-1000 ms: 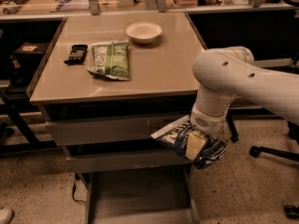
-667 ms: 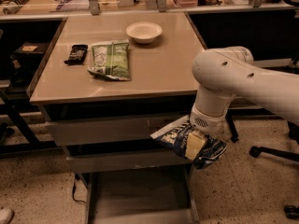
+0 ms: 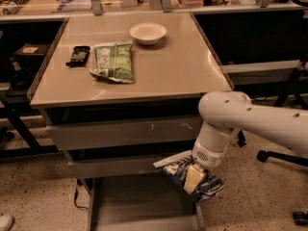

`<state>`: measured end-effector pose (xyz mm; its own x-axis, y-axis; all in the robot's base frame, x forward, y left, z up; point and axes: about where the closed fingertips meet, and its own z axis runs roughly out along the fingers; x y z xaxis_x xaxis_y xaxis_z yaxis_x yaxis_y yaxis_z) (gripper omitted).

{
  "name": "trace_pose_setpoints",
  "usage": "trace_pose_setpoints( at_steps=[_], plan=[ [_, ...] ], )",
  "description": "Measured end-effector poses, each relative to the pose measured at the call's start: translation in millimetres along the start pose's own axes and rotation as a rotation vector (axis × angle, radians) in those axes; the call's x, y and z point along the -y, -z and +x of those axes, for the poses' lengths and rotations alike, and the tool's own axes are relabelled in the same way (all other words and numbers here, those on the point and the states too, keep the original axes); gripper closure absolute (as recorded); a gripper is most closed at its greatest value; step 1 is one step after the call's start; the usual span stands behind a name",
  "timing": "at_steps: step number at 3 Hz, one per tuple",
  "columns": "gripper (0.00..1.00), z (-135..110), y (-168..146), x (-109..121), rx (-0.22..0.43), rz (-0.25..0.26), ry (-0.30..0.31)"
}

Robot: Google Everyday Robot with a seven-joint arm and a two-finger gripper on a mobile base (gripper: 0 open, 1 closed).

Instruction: Place blue chip bag into bottom drawer

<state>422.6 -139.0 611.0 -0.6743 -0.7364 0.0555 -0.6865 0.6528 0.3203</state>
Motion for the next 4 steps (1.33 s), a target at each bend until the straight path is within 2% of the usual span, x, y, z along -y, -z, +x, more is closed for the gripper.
trace_pose_setpoints(
  at_steps=[1,2,3,4],
  plan=[
    [1.0,9,-77,-3,-0.016,-0.14,-0.073],
    [1.0,9,-79,-4,-0.014,-0.147,-0.073],
    [1.0,7,-129,-4,0.007,-0.221,-0.159],
    [1.0,2,-205,3,0.067,-0.344,-0.325]
  ],
)
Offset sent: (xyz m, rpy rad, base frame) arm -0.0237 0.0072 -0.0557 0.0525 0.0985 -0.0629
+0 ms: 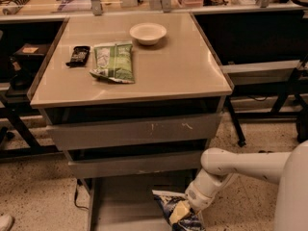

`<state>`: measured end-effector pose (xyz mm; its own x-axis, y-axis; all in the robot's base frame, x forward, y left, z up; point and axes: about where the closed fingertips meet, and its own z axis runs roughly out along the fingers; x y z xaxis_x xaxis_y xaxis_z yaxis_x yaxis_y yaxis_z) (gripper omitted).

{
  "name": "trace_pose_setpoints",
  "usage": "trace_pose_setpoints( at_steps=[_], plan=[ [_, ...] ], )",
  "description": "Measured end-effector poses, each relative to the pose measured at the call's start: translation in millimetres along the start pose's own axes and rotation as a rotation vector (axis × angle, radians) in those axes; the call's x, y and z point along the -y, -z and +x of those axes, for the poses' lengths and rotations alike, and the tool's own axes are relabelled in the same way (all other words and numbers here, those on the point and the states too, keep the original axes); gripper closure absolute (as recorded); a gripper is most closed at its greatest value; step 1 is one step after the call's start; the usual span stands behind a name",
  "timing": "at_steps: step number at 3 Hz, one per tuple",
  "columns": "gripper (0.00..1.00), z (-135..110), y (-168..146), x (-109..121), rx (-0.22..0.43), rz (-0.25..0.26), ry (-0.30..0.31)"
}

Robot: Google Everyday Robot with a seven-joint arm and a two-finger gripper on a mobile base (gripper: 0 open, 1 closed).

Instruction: Place blue chip bag into bottom drawer

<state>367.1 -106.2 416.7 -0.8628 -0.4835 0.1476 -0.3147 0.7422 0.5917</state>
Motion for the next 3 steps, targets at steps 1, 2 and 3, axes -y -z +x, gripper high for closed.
trace_pose_setpoints(
  at_steps=[1,2,3],
  plan=[
    [1.0,-13,-55,17,-0.018,-0.117,-0.055],
    [1.0,-5,-79,20,-0.045,-0.15,-0.075],
    [1.0,-13,-89,23,-0.011,-0.171,-0.087]
  ],
)
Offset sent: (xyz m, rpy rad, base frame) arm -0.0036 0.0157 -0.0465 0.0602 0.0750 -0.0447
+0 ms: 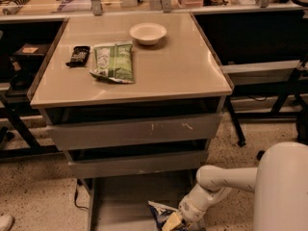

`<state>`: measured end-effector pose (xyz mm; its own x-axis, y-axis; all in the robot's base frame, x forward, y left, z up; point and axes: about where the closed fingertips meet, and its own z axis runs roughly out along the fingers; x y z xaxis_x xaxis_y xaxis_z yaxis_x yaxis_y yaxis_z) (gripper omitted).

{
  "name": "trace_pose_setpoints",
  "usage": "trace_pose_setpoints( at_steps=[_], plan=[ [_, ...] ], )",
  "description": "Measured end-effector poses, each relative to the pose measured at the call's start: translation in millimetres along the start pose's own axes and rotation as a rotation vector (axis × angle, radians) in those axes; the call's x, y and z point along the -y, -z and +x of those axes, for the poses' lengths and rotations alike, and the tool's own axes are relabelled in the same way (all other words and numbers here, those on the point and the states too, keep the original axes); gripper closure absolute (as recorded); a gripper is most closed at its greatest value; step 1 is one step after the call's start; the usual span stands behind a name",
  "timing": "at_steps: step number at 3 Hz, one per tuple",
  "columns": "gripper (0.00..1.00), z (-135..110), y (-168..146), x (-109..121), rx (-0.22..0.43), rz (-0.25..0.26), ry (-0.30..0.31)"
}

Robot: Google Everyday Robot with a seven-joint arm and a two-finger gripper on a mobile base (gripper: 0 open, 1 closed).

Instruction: Place blue chip bag into bottom drawer

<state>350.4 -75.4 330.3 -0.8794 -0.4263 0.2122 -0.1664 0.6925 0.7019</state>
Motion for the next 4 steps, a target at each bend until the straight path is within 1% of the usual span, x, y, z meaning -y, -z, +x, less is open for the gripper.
trace_pose_setpoints(
  at_steps=[1,2,3,4],
  plan=[
    [1.0,-22,-18,9,0.063,-0.016,-0.044],
    [1.0,-46,-33,20,0.105,-0.033,-0.072],
    [1.0,-98,-53,31,0.121,-0.058,-0.082],
    [1.0,-98,-53,31,0.121,-0.058,-0.082]
  ],
)
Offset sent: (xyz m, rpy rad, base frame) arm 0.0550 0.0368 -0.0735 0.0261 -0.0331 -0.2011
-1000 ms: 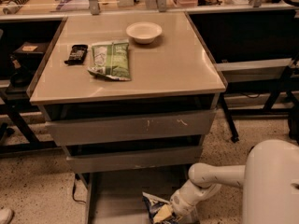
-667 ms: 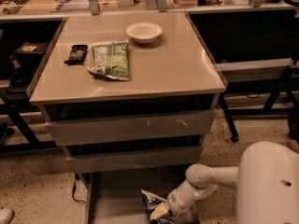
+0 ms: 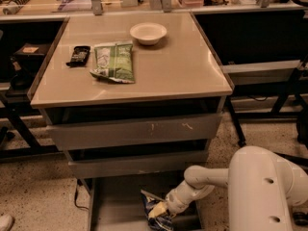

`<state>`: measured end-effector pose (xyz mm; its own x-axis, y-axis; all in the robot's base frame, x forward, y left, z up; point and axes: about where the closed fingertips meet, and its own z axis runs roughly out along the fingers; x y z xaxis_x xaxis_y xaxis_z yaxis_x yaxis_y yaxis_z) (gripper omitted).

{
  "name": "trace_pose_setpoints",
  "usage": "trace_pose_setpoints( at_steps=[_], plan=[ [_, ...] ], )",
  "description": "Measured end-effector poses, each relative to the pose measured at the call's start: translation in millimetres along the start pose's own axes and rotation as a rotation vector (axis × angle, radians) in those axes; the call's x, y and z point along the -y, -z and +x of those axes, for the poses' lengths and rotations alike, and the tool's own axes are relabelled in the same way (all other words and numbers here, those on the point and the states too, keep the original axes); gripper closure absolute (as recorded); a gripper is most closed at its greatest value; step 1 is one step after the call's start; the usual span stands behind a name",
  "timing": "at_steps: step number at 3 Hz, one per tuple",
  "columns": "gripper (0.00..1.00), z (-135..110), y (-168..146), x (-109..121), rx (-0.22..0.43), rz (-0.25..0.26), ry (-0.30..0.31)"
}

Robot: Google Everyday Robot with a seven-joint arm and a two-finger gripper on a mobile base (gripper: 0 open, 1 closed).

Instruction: Place blue chip bag into bottom drawer

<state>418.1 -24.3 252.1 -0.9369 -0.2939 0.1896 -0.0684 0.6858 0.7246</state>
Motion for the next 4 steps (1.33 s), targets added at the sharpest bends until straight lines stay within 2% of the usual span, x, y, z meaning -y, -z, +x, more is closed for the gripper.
trace_pose_setpoints(
  at_steps=[1,2,4],
  plan=[
    [1.0,-5,-10,3,0.072,-0.007,-0.041],
    [1.0,-19,-20,5,0.159,-0.045,-0.068],
    [1.0,-43,-31,12,0.246,-0.106,-0.096]
  ],
)
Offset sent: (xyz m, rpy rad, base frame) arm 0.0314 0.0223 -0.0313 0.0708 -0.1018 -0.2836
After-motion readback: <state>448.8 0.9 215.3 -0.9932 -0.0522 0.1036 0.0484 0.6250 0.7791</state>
